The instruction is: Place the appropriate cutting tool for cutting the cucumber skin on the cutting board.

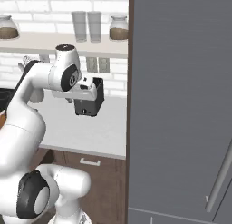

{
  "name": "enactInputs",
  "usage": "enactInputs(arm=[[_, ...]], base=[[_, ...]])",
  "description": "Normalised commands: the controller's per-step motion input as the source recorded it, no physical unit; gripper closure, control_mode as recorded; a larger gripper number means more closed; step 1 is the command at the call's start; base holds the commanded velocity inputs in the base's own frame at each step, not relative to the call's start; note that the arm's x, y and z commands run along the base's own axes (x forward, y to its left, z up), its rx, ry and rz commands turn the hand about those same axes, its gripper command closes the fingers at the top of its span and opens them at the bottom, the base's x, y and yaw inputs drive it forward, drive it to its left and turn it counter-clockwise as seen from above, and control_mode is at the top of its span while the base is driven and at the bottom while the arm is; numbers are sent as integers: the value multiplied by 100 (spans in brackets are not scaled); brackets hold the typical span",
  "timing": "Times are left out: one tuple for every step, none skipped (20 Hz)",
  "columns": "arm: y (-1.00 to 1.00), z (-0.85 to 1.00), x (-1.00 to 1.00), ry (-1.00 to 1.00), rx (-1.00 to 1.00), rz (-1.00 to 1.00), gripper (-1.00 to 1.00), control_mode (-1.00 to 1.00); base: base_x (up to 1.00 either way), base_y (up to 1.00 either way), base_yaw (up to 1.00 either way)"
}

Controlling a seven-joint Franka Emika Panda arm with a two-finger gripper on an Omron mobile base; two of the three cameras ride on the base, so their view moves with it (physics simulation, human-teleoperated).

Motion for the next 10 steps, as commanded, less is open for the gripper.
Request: enactInputs(arm=[[0, 0, 0, 0, 2, 0, -100, -100], [1, 0, -13, 0, 2, 0, -100, -100], [9, 0, -50, 0, 2, 0, -100, -100], [10, 0, -60, 0, 3, 0, -100, -100], [11, -11, -63, 0, 3, 0, -100, -100], [19, -29, -74, 0, 1, 0, -100, -100], [31, -39, -91, 0, 0, 0, -100, -100], [74, -52, -100, 0, 0, 0, -100, -100], [87, -41, -100, 0, 0, 0, -100, -100], [100, -39, -79, 0, 0, 0, -100, -100]], base=[[0, 0, 0], [0, 0, 0], [0, 0, 0], [0, 0, 0], [0, 0, 0], [0, 0, 0], [0, 0, 0], [0, 0, 0], [0, 0, 0], [0, 0, 0]])
